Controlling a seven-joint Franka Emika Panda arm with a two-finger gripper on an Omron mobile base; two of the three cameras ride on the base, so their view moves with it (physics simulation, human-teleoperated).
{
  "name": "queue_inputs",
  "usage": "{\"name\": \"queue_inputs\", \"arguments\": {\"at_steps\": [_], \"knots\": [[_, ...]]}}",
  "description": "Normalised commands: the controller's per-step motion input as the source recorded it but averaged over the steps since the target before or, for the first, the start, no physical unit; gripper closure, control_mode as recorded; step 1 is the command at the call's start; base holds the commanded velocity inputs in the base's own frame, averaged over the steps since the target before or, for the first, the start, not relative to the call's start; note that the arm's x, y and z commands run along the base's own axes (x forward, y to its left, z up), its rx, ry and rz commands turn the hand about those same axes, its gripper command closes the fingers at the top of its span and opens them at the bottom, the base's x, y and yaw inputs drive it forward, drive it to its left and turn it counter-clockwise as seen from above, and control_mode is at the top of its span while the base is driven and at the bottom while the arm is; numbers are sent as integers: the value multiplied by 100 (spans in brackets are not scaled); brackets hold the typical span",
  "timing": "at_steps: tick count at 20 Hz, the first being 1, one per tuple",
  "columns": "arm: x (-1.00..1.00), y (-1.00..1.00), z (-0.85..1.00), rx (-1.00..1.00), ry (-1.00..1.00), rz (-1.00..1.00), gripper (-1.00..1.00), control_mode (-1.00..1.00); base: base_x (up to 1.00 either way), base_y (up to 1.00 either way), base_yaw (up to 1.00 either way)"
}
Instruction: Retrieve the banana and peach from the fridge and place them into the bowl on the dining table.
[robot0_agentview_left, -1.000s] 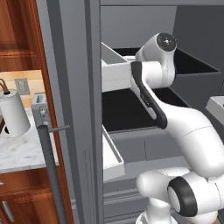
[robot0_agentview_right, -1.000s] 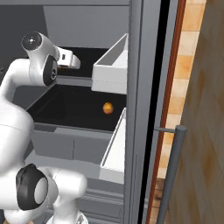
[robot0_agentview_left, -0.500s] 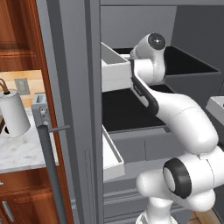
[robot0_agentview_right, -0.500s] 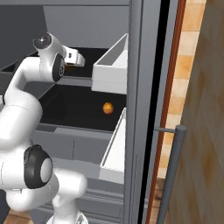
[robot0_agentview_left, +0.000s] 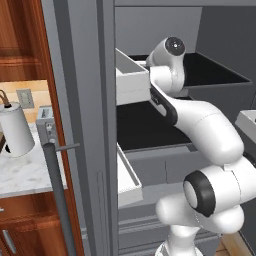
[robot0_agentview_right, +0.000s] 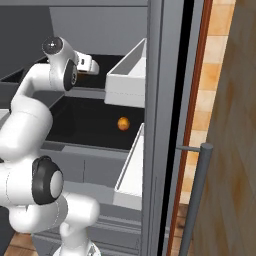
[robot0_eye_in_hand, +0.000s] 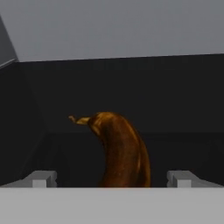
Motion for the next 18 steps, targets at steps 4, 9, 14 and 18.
{"name": "queue_inputs", "arguments": {"at_steps": [4,9,14,18], "knots": [[1,0,-37,-2,0,-7,-100,-100,0,0,0],[0,0,-48,-5,0,-18,-100,-100,0,0,0],[0,0,-32,-1,0,-18,100,-100,0,0,0],[0,-2,-25,0,0,-14,100,-100,0,0,0]]}}
